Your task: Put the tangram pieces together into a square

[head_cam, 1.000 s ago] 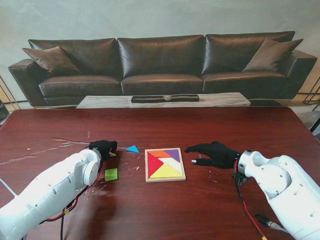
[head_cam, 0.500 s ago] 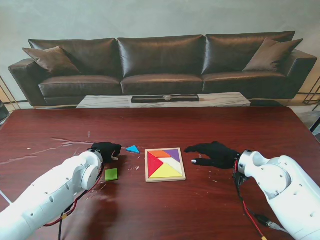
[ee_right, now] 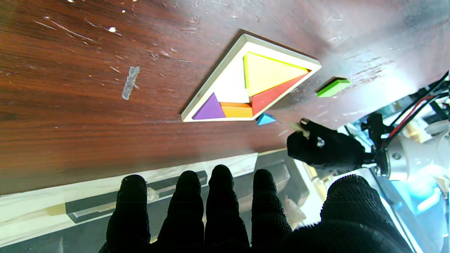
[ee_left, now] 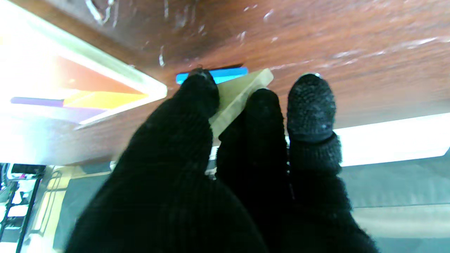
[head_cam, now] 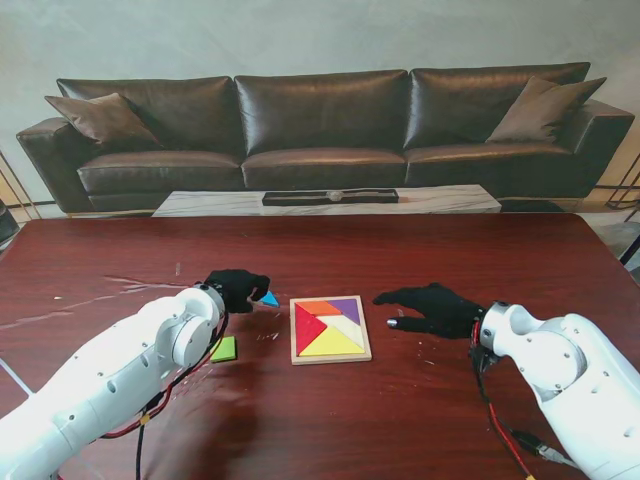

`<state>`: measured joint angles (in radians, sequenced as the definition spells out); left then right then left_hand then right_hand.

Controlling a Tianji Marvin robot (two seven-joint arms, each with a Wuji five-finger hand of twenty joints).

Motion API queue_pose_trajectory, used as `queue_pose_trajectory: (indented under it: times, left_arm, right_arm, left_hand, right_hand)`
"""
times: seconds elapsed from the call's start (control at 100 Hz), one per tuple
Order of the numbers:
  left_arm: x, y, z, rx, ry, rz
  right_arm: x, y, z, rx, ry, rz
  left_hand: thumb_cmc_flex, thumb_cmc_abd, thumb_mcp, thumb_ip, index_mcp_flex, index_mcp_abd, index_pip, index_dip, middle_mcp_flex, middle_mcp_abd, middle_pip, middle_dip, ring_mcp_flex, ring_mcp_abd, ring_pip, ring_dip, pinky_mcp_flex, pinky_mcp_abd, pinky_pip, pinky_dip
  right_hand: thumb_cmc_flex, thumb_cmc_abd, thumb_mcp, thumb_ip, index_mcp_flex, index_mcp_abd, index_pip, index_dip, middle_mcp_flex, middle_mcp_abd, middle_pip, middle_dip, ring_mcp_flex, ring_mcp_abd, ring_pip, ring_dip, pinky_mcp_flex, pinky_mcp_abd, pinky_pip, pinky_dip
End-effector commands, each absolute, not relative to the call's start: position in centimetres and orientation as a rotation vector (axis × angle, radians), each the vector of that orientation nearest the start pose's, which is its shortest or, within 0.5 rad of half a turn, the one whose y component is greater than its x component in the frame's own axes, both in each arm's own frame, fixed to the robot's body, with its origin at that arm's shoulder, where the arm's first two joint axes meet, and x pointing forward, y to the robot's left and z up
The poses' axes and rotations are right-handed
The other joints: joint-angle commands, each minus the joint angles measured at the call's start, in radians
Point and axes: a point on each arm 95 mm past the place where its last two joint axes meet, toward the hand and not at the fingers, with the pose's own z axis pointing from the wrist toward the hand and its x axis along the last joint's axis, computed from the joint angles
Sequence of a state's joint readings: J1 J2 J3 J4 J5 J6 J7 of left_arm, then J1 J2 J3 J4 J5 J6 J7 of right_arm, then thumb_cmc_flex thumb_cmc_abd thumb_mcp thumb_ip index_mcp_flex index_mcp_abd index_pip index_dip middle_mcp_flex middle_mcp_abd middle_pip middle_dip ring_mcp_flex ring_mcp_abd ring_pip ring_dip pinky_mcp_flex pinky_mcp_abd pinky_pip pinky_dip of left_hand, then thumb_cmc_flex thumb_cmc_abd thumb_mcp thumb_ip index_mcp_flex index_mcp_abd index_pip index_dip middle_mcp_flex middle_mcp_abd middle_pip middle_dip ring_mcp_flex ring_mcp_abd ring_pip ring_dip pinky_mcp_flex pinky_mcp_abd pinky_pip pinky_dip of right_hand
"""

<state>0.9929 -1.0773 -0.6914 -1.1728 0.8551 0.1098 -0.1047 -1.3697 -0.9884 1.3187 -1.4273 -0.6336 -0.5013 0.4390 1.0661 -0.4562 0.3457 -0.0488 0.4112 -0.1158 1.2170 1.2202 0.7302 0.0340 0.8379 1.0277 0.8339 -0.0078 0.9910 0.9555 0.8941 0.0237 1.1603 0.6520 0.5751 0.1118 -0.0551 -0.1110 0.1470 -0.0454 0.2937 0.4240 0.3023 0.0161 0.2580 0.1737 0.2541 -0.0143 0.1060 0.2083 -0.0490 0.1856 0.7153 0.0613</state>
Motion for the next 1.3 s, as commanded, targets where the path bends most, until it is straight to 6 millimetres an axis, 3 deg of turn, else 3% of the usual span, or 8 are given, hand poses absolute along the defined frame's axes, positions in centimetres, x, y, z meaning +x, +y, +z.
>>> queue_pose_trajectory:
  times: [0.0, 0.27, 0.67, 1.12, 1.29]
  left_arm:
    - [51.0, -4.9, -32.0, -1.119, 1.800, -1.251]
    - [50.7, -8.0, -31.5, -1.099, 1.916, -1.384]
    - [50.5, -11.8, -32.9, -1.140, 2.037, -1.502]
    - [50.6, -13.3, -34.7, -1.187, 2.161, -1.462]
    - [50.9, -13.3, -35.3, -1.191, 2.178, -1.435]
  right_arm:
    - [44.1, -6.2, -29.7, 1.271, 1.956, 1.642]
    - [44.0, -6.4, -29.5, 1.260, 1.946, 1.642]
    - [43.7, -6.8, -29.2, 1.251, 1.941, 1.631]
    - [43.4, -6.9, -29.3, 1.250, 1.938, 1.631]
    - [43.3, -6.9, -29.3, 1.250, 1.938, 1.632]
  left_hand:
    - [0.059, 0.011, 0.001, -0.020, 0.024, 0.004, 0.038, 0.002, 0.067, -0.081, 0.074, 0.039, -0.001, -0.020, -0.024, 0.005, 0.021, -0.001, -0.003, -0.002]
    - [0.062, 0.015, -0.007, -0.014, 0.018, -0.004, 0.037, 0.002, 0.069, -0.085, 0.063, 0.057, 0.000, -0.029, -0.030, 0.008, 0.020, -0.008, -0.008, -0.002]
    - [0.066, 0.030, -0.024, -0.005, -0.005, 0.001, 0.034, 0.006, 0.057, -0.085, 0.039, 0.109, -0.013, -0.034, -0.034, 0.025, 0.016, -0.015, -0.017, 0.004]
    - [0.072, 0.075, -0.065, 0.000, -0.069, 0.035, 0.016, 0.011, -0.002, -0.063, 0.066, 0.108, -0.064, -0.043, -0.013, 0.037, -0.006, -0.019, -0.041, 0.012]
    - [0.072, 0.084, -0.093, 0.003, -0.092, 0.054, 0.012, -0.049, -0.021, -0.047, 0.069, 0.091, -0.082, -0.036, -0.006, 0.012, -0.019, -0.017, -0.057, 0.023]
  right_hand:
    - [-0.008, 0.018, 0.001, 0.023, -0.028, -0.021, -0.008, -0.001, 0.000, -0.004, 0.006, 0.006, 0.006, -0.012, -0.001, 0.004, -0.008, -0.004, 0.005, -0.013]
    - [-0.008, 0.018, 0.001, 0.023, -0.027, -0.021, -0.007, -0.001, 0.001, -0.004, 0.006, 0.006, 0.006, -0.013, -0.001, 0.004, -0.007, -0.003, 0.005, -0.013]
    - [-0.008, 0.018, 0.002, 0.023, -0.027, -0.021, -0.007, -0.001, 0.001, -0.005, 0.006, 0.005, 0.007, -0.013, -0.001, 0.004, -0.007, -0.003, 0.005, -0.013]
    - [-0.006, 0.017, 0.002, 0.023, -0.026, -0.021, -0.007, 0.000, 0.001, -0.004, 0.006, 0.006, 0.007, -0.012, -0.001, 0.004, -0.006, -0.002, 0.005, -0.013]
    - [-0.006, 0.017, 0.002, 0.023, -0.026, -0.022, -0.007, 0.000, 0.001, -0.004, 0.006, 0.006, 0.009, -0.014, 0.000, 0.004, -0.006, -0.002, 0.006, -0.012]
